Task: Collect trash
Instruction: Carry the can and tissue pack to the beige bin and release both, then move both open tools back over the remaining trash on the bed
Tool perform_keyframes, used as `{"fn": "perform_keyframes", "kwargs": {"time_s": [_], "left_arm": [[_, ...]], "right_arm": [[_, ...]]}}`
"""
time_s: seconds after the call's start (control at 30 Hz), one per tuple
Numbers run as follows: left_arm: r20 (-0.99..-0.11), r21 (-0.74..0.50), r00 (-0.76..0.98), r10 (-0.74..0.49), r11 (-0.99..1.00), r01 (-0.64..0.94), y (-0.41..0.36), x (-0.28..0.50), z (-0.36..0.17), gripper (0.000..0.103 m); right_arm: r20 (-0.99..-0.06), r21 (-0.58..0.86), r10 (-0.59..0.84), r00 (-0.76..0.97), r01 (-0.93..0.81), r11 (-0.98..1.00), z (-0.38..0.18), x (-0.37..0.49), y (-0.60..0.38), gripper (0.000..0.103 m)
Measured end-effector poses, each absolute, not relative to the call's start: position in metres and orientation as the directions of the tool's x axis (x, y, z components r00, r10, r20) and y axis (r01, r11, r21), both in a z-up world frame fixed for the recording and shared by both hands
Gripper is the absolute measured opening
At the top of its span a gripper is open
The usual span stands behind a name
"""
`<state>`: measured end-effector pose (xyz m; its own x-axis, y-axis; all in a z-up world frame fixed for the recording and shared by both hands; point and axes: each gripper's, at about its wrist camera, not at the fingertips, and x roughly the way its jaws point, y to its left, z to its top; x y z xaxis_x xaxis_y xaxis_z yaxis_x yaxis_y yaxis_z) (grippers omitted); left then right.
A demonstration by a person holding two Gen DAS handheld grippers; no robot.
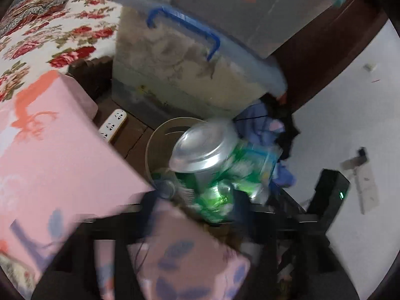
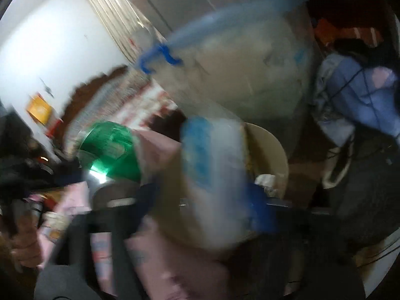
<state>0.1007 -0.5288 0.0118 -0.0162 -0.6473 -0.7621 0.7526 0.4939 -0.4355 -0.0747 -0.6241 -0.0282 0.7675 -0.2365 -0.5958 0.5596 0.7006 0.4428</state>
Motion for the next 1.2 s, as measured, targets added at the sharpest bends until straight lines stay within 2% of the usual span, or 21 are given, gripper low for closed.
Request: {"fn": "perform_keyframes", "kwargs": {"time_s": [0.03, 0.1, 0.17, 0.27, 0.47, 0.6, 0.77, 0.87, 0.93, 1.07, 1.2], "left_arm": [[-0.777, -0.413, 0.004, -0.629, 0.516, 0.751, -0.535, 0.101, 0.006, 0.079], [-0.810, -0.393, -0.009, -0.587, 0.531, 0.751, -0.545, 0.100, -0.003, 0.059], [-0.777, -0.455, -0.058, -0.627, 0.495, 0.741, -0.525, 0.097, 0.001, 0.059], [-0.741, -0.451, -0.038, -0.670, 0.455, 0.768, -0.483, 0.089, 0.019, 0.059], [-0.722, -0.444, -0.007, -0.692, 0.455, 0.772, -0.365, 0.060, 0.025, 0.060], [-0.754, -0.446, 0.035, -0.656, 0.550, 0.706, -0.272, 0.048, -0.004, 0.060], [-0.760, -0.489, 0.112, -0.640, 0.677, 0.550, -0.163, 0.052, -0.033, 0.060], [-0.755, -0.513, 0.178, -0.631, 0.738, 0.437, -0.105, 0.058, -0.044, 0.060], [-0.740, -0.538, 0.217, -0.637, 0.754, 0.377, -0.070, 0.060, -0.048, 0.060], [-0.707, -0.562, 0.283, -0.648, 0.758, 0.332, -0.026, 0.058, -0.046, 0.060], [-0.676, -0.598, 0.324, -0.662, 0.750, 0.284, 0.010, 0.055, -0.050, 0.060]], "right_arm": [[-0.608, 0.411, -0.270, 0.747, 0.587, 0.697, -0.036, -0.073, -0.627, 0.090], [-0.616, 0.430, -0.259, 0.744, 0.593, 0.681, -0.043, -0.074, -0.628, 0.082], [-0.558, 0.494, -0.257, 0.789, 0.565, 0.660, -0.042, -0.086, -0.632, 0.082], [-0.529, 0.507, -0.272, 0.804, 0.557, 0.657, -0.039, -0.094, -0.619, 0.081], [-0.449, 0.598, -0.142, 0.882, 0.414, 0.686, -0.022, -0.075, -0.589, 0.077], [-0.430, 0.624, 0.012, 0.903, 0.287, 0.727, -0.008, -0.036, -0.547, 0.071], [-0.428, 0.661, 0.263, 0.865, 0.101, 0.743, 0.006, 0.033, -0.467, 0.072], [-0.454, 0.708, 0.445, 0.772, 0.010, 0.706, 0.010, 0.096, -0.402, 0.073], [-0.499, 0.705, 0.492, 0.714, 0.004, 0.710, 0.011, 0.136, -0.364, 0.080], [-0.620, 0.638, 0.486, 0.616, 0.036, 0.769, 0.003, 0.220, -0.302, 0.080], [-0.758, 0.529, 0.407, 0.510, 0.115, 0.841, -0.027, 0.288, -0.254, 0.079]]}}
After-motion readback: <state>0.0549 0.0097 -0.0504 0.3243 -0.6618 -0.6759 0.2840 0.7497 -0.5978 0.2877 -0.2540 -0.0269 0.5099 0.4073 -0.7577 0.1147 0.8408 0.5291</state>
